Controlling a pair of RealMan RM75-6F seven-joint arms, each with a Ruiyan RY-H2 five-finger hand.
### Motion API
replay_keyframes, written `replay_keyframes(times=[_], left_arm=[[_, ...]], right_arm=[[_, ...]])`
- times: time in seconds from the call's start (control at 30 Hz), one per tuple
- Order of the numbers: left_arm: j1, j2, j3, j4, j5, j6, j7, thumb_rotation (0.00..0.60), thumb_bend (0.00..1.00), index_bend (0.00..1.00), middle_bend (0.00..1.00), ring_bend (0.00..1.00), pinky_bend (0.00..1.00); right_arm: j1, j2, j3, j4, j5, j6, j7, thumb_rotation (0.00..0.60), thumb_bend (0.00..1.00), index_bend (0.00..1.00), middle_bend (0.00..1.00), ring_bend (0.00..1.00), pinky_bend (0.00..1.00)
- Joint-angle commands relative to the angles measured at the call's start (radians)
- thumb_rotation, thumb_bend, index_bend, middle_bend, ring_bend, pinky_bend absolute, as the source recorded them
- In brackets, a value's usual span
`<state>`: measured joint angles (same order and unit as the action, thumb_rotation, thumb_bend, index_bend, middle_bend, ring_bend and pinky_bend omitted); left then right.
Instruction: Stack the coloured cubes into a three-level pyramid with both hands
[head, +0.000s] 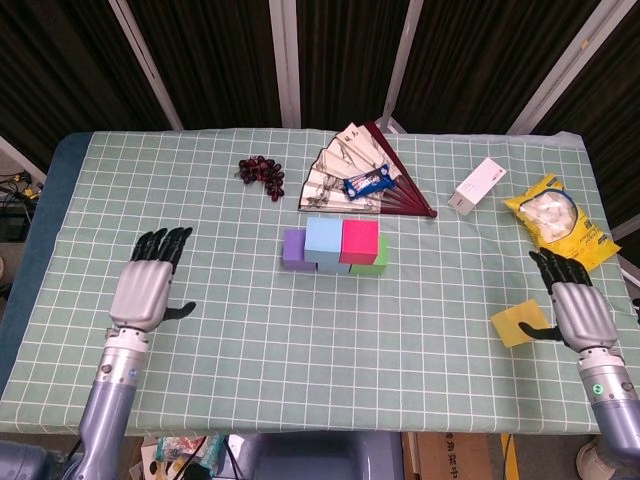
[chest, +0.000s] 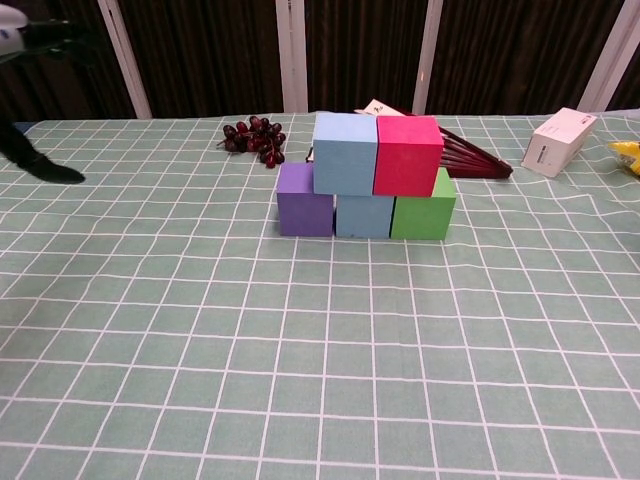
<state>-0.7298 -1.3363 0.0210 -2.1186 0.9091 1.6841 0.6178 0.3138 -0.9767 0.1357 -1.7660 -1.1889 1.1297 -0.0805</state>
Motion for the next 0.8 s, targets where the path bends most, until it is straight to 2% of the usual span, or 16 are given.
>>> replay_keyframes(times=[0.03, 0.17, 0.4, 0.8], left_arm=[[0.067, 0.023, 0.047, 0.020, 0.073, 0.022, -0.071, 0.600, 0.15, 0.00, 0.07, 0.06, 0.07], [0.112, 0.030, 0.063, 0.051, 0.111, 0.013, -0.109, 0.600, 0.15, 0.00, 0.07, 0.06, 0.07], [0.165, 0.027, 0.058, 0.128, 0.174, -0.005, -0.140, 0.600, 0.15, 0.00, 0.07, 0.06, 0.07], [0.208, 0.042, -0.010, 0.192, 0.187, -0.072, -0.164, 0.600, 0.15, 0.00, 0.07, 0.06, 0.07]], right_arm=[[0.003, -0.020, -0.015, 0.013, -0.006, -0.004, -0.028, 0.600, 0.18, 0.00, 0.01, 0.00, 0.00], [0.005, -0.039, -0.022, 0.024, -0.008, 0.001, -0.056, 0.600, 0.18, 0.00, 0.01, 0.00, 0.00], [0.007, -0.061, -0.023, 0.056, 0.014, 0.003, -0.085, 0.600, 0.18, 0.00, 0.01, 0.00, 0.00], [0.025, -0.134, -0.045, 0.133, -0.012, -0.019, -0.121, 0.600, 0.18, 0.00, 0.01, 0.00, 0.00]])
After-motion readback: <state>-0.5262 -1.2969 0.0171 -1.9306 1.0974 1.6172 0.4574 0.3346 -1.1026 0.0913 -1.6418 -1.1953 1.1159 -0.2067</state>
